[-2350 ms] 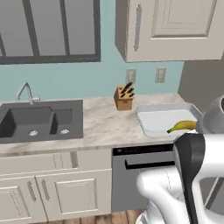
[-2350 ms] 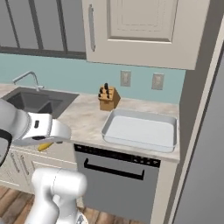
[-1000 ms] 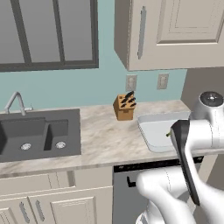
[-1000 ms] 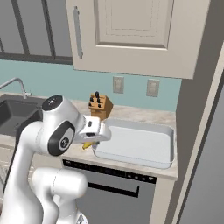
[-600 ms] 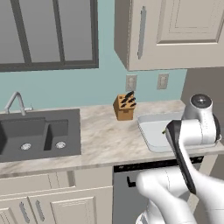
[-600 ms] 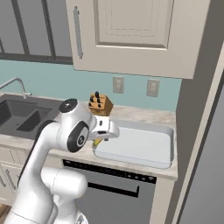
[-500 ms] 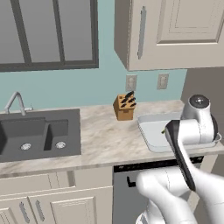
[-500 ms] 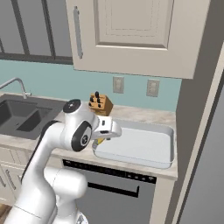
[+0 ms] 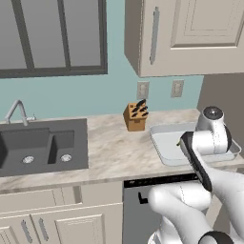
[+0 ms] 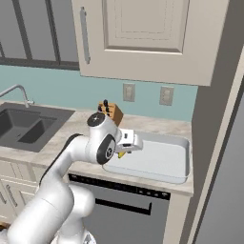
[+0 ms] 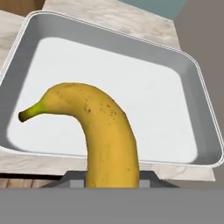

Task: Pick the banana and orange from the fridge and place them inside the tupperware on the counter.

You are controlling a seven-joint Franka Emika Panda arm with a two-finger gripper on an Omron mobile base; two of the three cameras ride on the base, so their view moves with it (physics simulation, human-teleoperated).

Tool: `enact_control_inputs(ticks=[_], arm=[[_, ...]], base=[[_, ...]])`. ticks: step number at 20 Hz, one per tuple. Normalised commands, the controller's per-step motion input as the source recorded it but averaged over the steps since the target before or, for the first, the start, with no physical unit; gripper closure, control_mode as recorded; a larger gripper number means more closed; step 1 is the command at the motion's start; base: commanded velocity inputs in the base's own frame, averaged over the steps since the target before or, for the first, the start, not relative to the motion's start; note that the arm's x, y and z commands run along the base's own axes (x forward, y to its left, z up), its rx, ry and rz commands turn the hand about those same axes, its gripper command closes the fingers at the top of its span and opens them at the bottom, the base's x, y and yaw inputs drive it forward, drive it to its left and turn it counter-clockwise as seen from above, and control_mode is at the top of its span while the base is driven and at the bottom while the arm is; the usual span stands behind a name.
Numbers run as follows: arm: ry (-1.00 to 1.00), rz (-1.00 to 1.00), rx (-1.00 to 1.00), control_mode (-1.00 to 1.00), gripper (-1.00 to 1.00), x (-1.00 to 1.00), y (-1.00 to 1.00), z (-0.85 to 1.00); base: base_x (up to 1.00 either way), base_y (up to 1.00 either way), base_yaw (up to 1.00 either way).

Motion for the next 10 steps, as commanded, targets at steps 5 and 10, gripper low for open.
enact_control_inputs(ticks=[5,10], arm=[[0.00,0.00,0.00,-1.00,1.00,0.37,-0.23,-0.28],[0.00,0.00,0.00,-1.00,1.00,0.40,-0.10,-0.25]], base=[[0.00,0.00,0.00],[0.00,0.00,0.00]])
